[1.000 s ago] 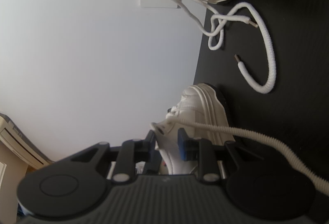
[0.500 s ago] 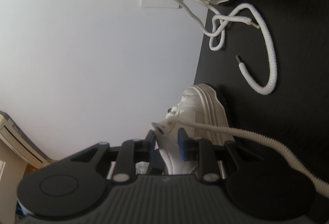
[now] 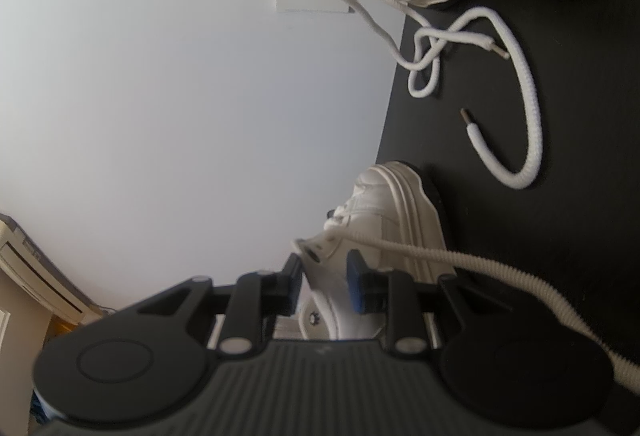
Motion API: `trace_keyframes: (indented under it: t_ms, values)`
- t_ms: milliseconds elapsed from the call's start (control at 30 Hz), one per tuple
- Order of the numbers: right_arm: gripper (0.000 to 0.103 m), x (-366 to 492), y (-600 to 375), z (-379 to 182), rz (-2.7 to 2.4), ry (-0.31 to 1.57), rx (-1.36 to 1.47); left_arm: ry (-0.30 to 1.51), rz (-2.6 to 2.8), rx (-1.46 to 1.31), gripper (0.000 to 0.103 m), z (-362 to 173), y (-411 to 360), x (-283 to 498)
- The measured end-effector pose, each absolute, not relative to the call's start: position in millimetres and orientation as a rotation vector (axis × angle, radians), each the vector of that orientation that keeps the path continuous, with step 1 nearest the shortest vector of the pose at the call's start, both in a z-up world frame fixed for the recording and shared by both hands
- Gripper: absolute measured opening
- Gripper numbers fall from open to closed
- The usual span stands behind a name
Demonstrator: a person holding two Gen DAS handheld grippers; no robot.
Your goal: Lace up shoes with both hands
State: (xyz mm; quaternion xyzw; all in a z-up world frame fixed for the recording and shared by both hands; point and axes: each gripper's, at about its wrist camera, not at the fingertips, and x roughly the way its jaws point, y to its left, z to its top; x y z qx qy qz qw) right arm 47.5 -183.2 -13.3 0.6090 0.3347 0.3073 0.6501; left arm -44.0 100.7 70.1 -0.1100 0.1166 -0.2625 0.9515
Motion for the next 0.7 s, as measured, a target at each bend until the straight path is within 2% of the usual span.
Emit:
trace_keyframes:
  t_ms: [67, 267, 667, 700]
  values:
    - [0.026, 47.3, -181.4, -1.6, 0.713, 0.719, 1.317, 0.201, -0.521, -0.185, 0.006, 72.4, 92.2, -51.5]
    - [0.026, 30.0, -186.8, 34.2, 0.859, 0.429, 1.201, 0.135, -0.524, -0.071, 0.006, 74.5, 66.6, -68.5]
    - [0.026, 37.6, -158.0, 32.1, 0.963, 0.596, 1.239, 0.151, -0.539, -0.02, 0.006, 72.0, 52.2, -67.7]
    - [0.023, 24.7, -170.3, 38.5, 0.964, 0.601, 1.237, 0.154, -0.539, -0.017, 0.006, 71.5, 50.7, -66.7]
